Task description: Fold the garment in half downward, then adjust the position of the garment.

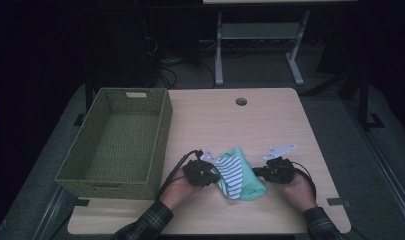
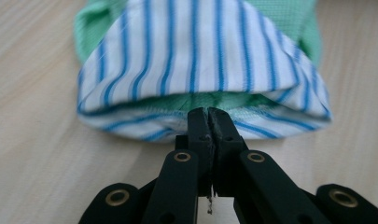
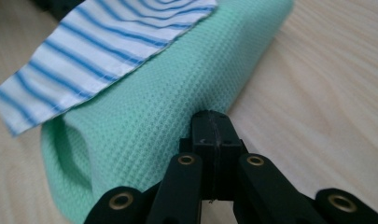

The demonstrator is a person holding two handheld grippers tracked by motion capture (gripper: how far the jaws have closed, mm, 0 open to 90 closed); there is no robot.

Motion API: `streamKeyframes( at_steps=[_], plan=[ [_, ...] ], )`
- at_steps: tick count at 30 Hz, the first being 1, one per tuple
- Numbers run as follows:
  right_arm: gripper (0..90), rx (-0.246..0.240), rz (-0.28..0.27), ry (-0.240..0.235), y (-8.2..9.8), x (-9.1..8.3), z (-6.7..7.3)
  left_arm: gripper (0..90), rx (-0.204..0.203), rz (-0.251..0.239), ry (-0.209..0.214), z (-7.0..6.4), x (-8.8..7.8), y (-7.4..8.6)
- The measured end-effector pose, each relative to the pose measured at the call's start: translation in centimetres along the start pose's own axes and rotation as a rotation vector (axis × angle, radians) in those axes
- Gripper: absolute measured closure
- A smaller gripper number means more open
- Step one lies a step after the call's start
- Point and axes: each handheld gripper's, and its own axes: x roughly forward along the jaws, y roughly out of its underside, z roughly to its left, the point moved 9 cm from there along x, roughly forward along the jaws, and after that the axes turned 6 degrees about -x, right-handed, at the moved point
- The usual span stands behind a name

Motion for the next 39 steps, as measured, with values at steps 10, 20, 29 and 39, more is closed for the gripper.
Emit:
streamKeyframes(
  at_steps=[10,20,29,39],
  plan=[
    [89.8,-0.008,0.007,-0.024,0.8,-1.1,2.1,87.8,0.019,-0.005,-0.047,1.4,0.7,-1.1],
    [73.6,0.026,-0.017,0.018,1.2,-1.8,1.2,76.8,0.045,-0.01,-0.025,1.3,-0.3,-1.2],
    [36.3,0.079,-0.026,0.115,3.0,-2.5,-1.1,55.9,0.078,-0.002,0.003,1.2,-1.1,-1.5],
    [14.4,0.12,-0.022,0.216,5.1,-2.9,-3.4,33.6,0.164,0.019,0.037,0.8,-1.9,-2.9]
  ],
)
